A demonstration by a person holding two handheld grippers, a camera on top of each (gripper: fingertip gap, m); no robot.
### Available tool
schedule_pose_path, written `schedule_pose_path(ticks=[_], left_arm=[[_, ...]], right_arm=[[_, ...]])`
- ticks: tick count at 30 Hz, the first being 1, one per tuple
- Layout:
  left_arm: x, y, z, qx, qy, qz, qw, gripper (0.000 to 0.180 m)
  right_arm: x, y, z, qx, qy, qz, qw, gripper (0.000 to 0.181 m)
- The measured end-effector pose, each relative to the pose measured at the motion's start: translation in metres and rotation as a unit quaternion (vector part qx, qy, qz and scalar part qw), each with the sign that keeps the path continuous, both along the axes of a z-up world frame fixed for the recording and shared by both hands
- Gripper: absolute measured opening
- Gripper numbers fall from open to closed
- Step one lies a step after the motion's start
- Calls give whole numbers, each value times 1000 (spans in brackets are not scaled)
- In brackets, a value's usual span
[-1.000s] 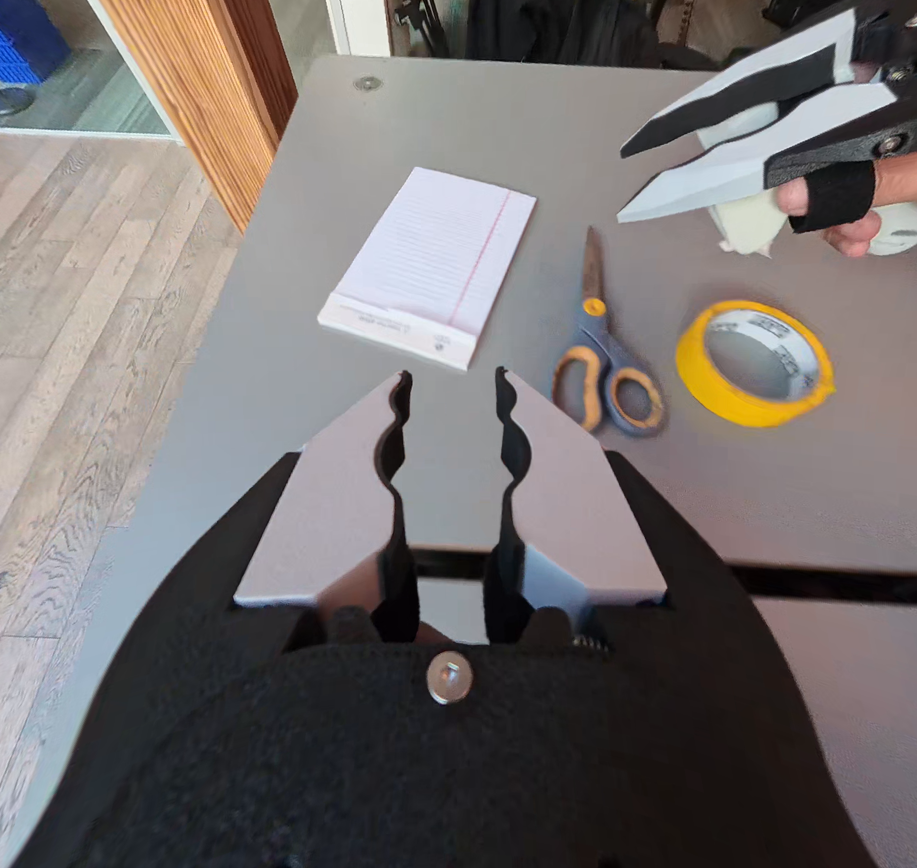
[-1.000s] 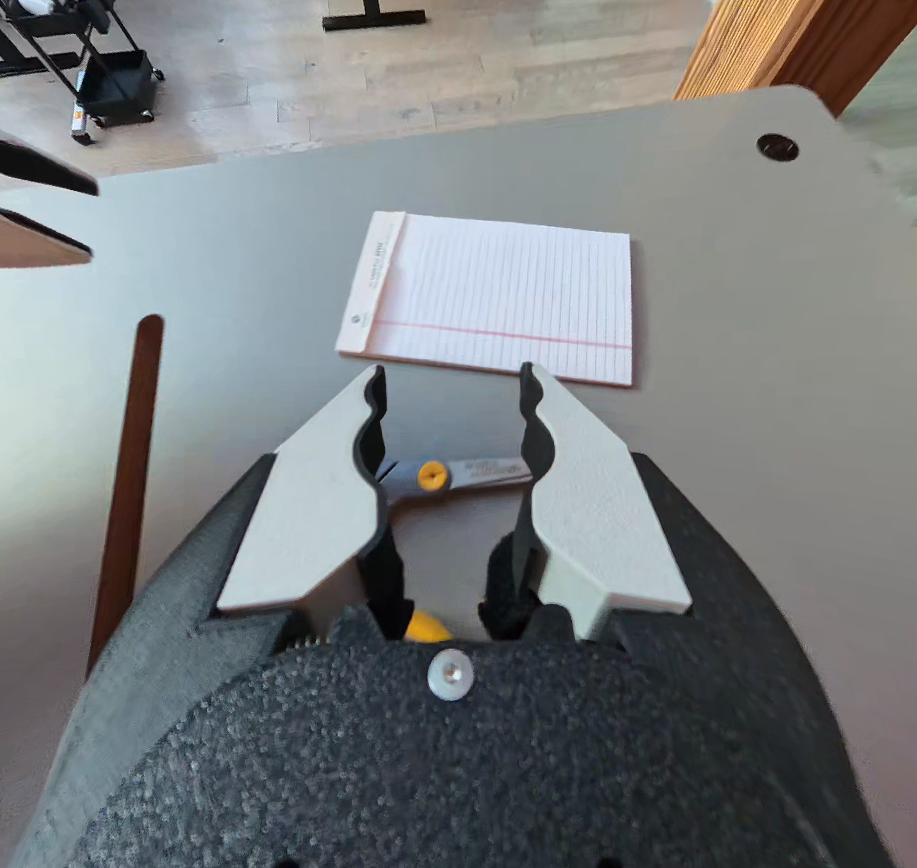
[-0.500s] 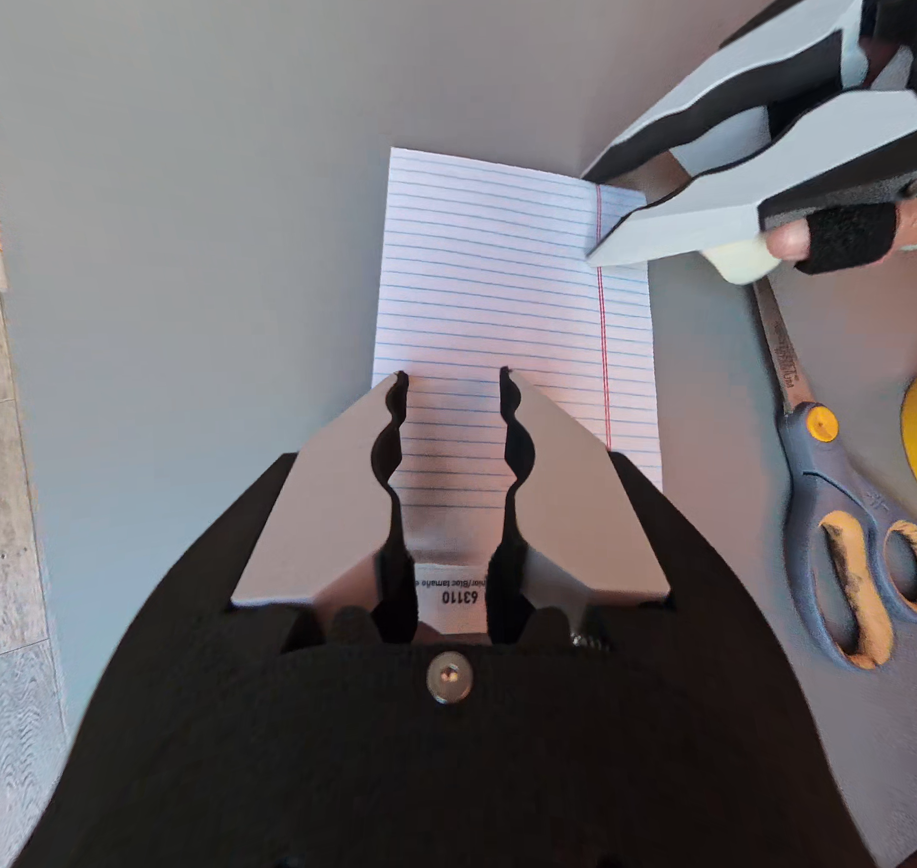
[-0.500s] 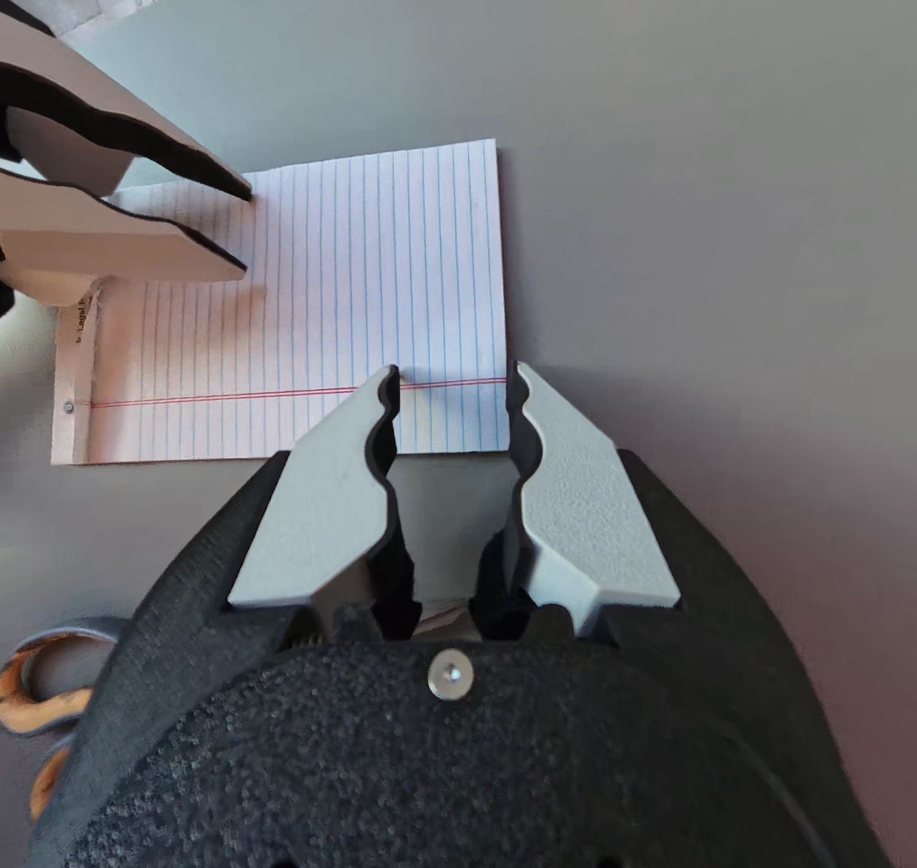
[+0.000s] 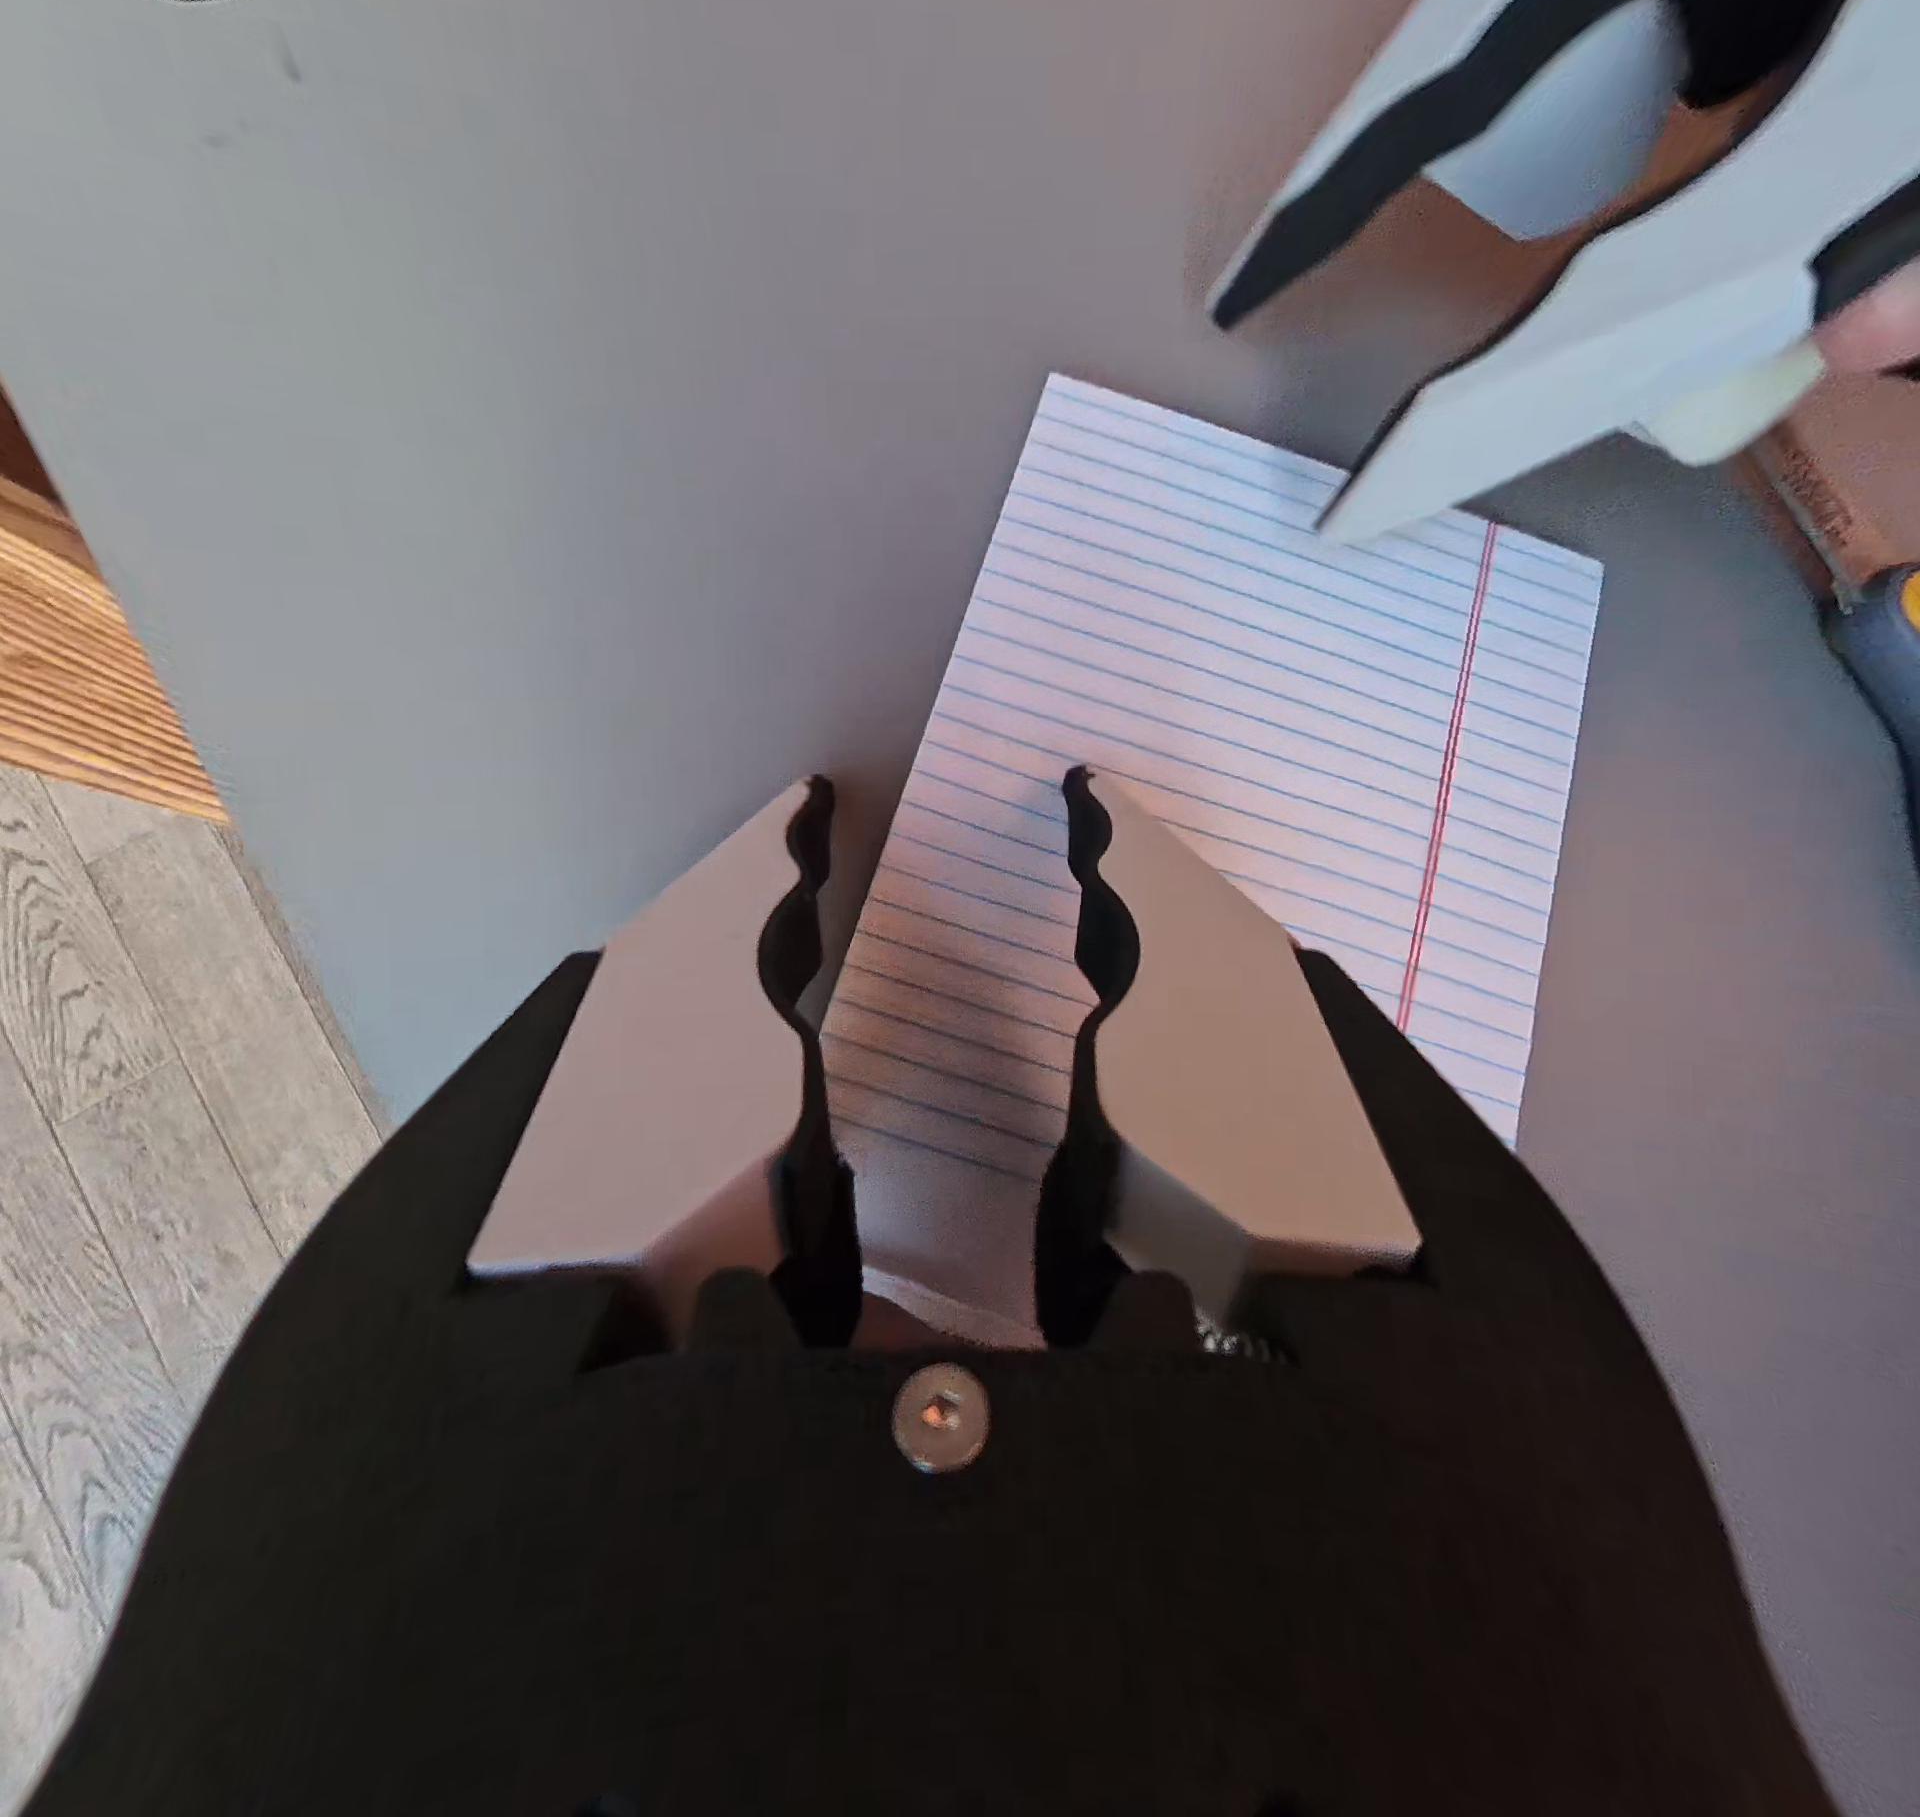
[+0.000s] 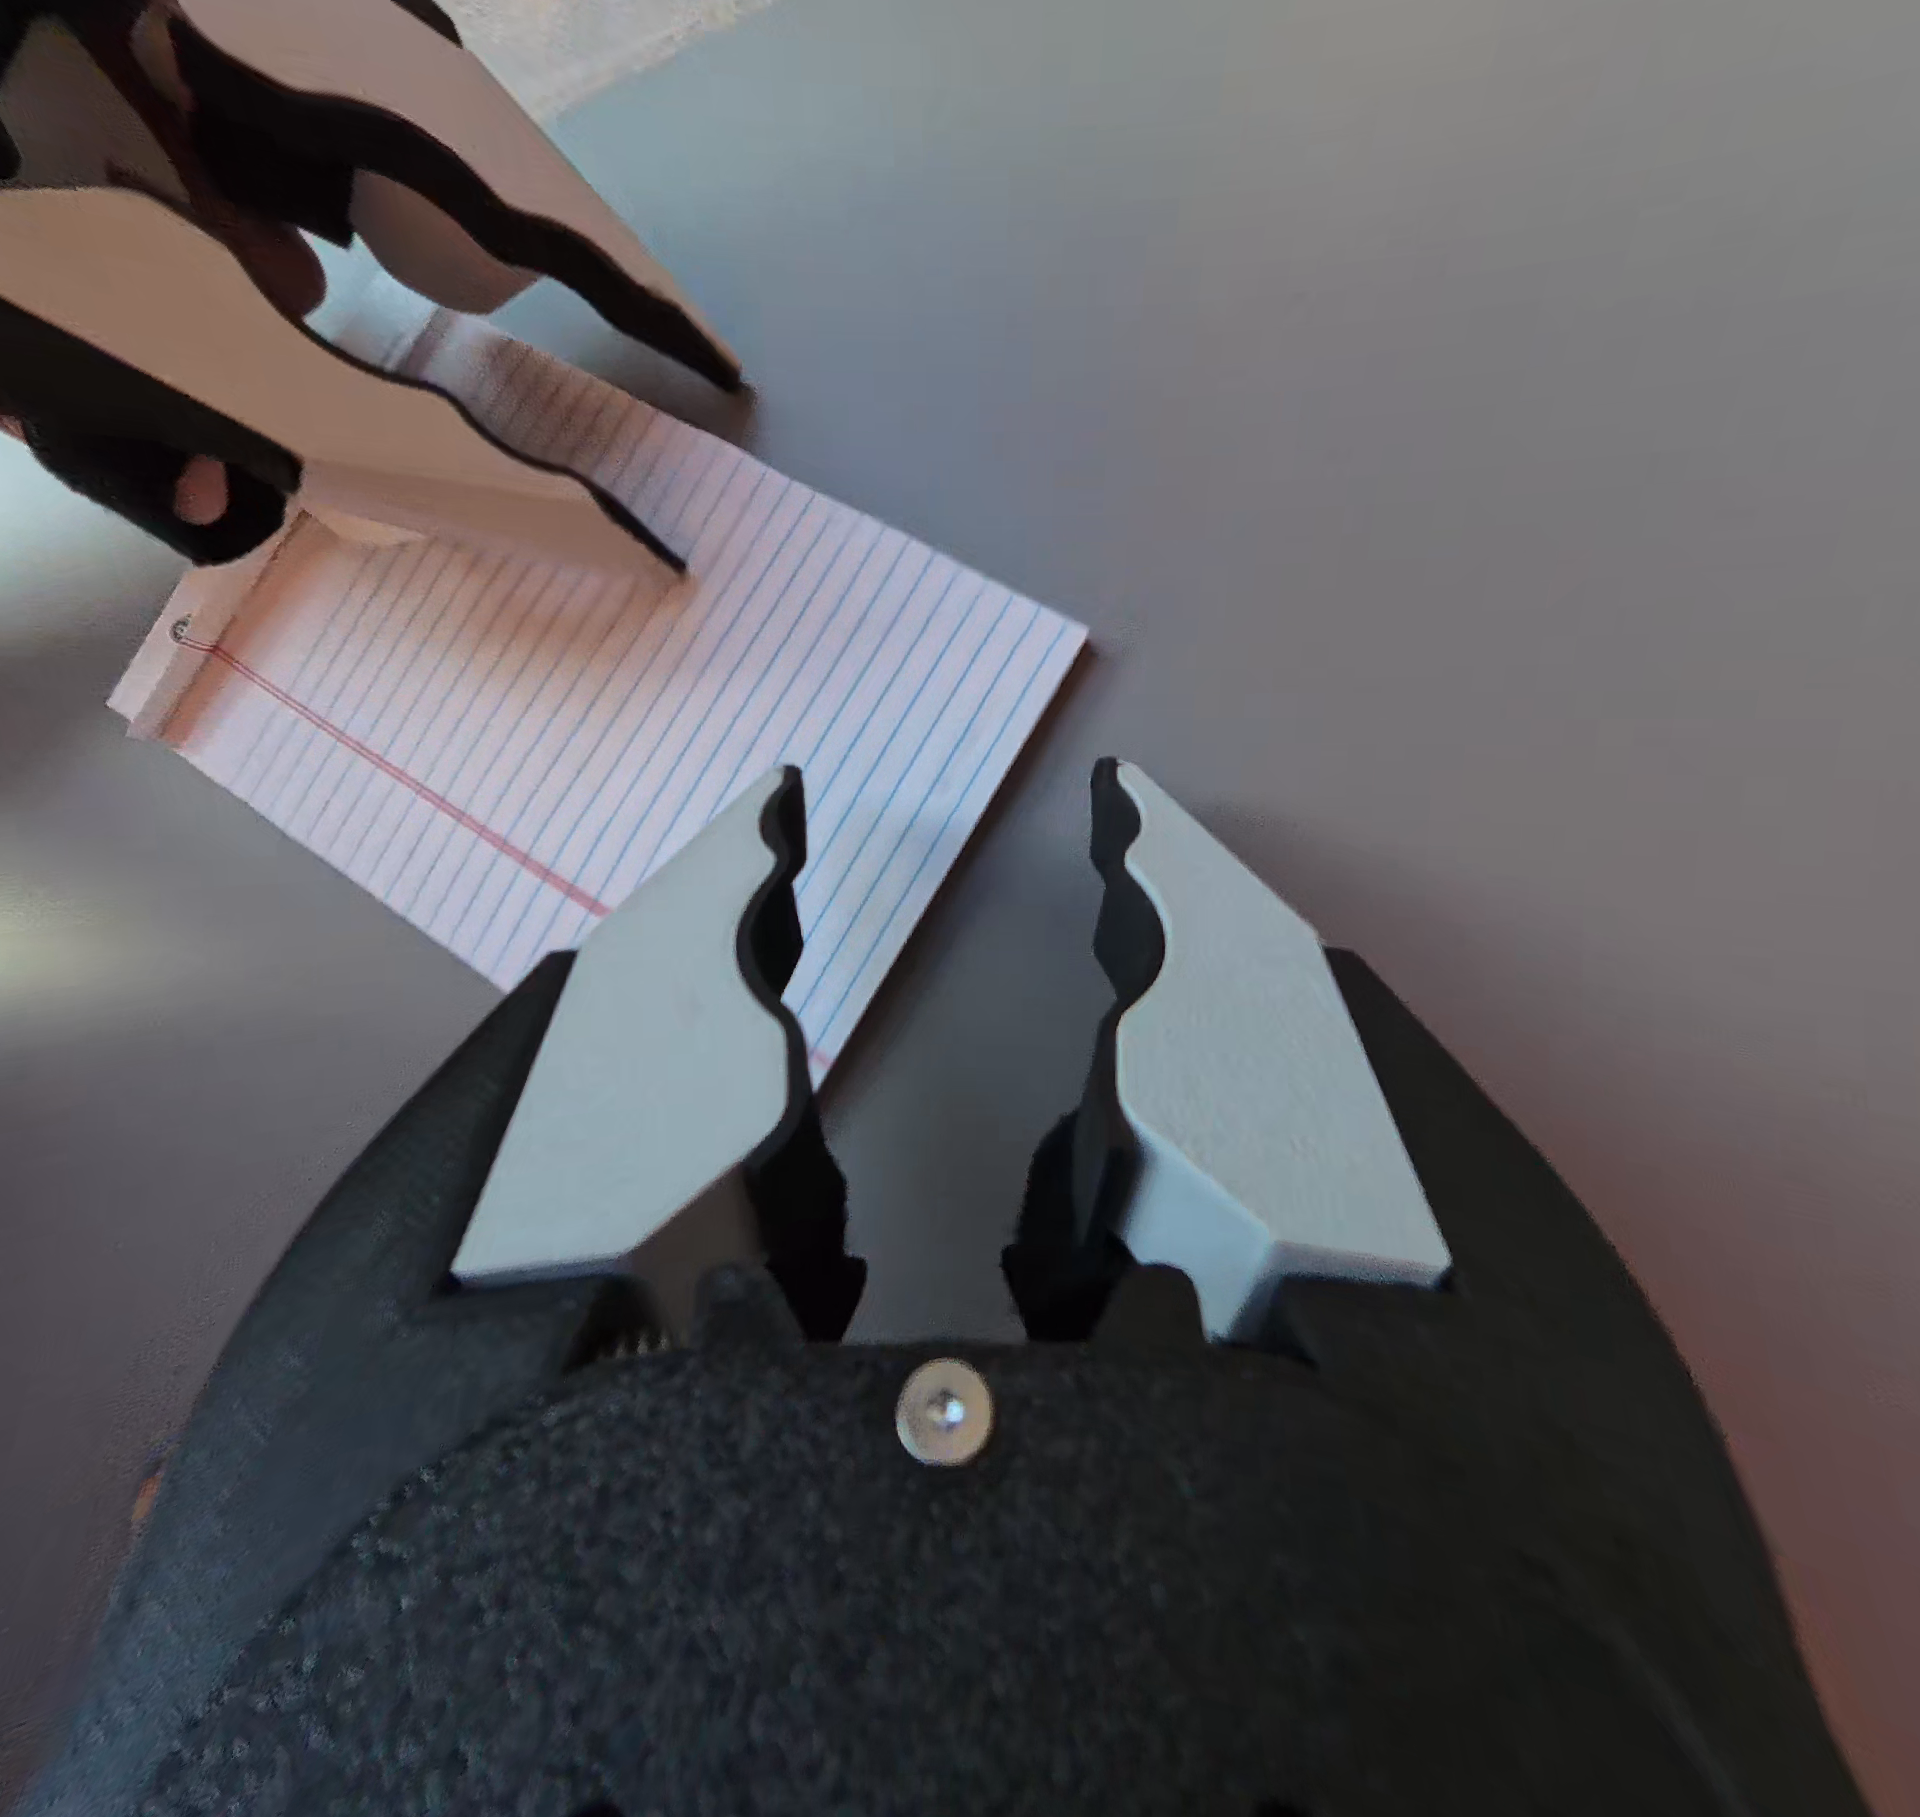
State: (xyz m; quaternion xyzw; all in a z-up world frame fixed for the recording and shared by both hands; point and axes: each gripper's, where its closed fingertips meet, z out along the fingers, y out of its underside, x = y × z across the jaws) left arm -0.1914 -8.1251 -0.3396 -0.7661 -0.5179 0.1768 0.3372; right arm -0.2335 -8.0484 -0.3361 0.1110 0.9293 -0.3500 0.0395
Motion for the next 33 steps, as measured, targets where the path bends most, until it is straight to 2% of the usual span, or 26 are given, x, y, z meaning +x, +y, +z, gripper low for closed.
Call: schedule_pose_path(ticks=[2, 5, 12, 20, 27, 30, 33], left_arm=[[-1, 2, 0, -4, 4, -18, 1000, 45], [3, 8, 1, -6, 22, -30, 999, 33], [5, 6, 2, -55, 79, -14, 995, 28], [6, 6, 3, -52, 80, -8, 995, 26], [0, 1, 4, -96, 111, 6, 989, 1], [0, 0, 5, -136, 130, 11, 982, 0], [-2, -4, 6, -145, 134, 28, 980, 0]], right_arm=[[-11, -14, -1, -16, 4, 22, 1000, 54], [-16, -25, -4, -28, -8, 44, 999, 52], [-6, -29, -7, -44, -22, 66, 997, 44], [-7, -27, 10, -60, 21, 72, 995, 29], [-1, -18, 3, -78, -75, 50, 993, 24], [-1, -18, 8, -95, -75, 47, 992, 0], [7, -18, 15, -88, -64, 60, 992, 0]])
